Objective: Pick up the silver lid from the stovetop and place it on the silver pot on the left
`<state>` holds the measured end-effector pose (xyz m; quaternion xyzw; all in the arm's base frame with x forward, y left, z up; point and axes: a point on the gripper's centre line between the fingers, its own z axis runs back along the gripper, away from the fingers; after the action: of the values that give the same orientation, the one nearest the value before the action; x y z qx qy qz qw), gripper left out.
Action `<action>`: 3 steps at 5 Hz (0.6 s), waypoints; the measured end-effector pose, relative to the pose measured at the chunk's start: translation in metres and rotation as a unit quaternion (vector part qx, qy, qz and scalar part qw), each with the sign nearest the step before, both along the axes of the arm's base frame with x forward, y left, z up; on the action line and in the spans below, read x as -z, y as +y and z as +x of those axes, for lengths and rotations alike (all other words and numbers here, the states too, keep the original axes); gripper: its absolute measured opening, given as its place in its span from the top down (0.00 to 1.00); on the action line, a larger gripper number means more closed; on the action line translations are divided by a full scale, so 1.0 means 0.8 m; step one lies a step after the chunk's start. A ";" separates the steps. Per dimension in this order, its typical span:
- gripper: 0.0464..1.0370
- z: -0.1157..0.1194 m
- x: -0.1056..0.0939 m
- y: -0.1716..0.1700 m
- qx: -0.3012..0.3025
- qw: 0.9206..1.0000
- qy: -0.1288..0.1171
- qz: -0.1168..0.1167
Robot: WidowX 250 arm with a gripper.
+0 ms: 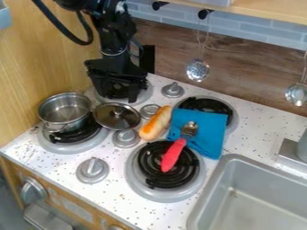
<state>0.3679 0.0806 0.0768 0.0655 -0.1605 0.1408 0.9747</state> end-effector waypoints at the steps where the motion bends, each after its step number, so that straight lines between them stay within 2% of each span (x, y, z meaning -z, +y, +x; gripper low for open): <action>1: 0.03 -0.003 0.015 -0.001 0.000 1.000 0.017 -0.002; 2: 0.03 -0.003 0.031 0.000 -0.008 0.999 0.038 -0.007; 3: 0.03 0.009 0.039 0.007 -0.021 0.999 0.040 -0.014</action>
<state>0.3754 0.0859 0.0454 0.0609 -0.1183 0.1606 0.9780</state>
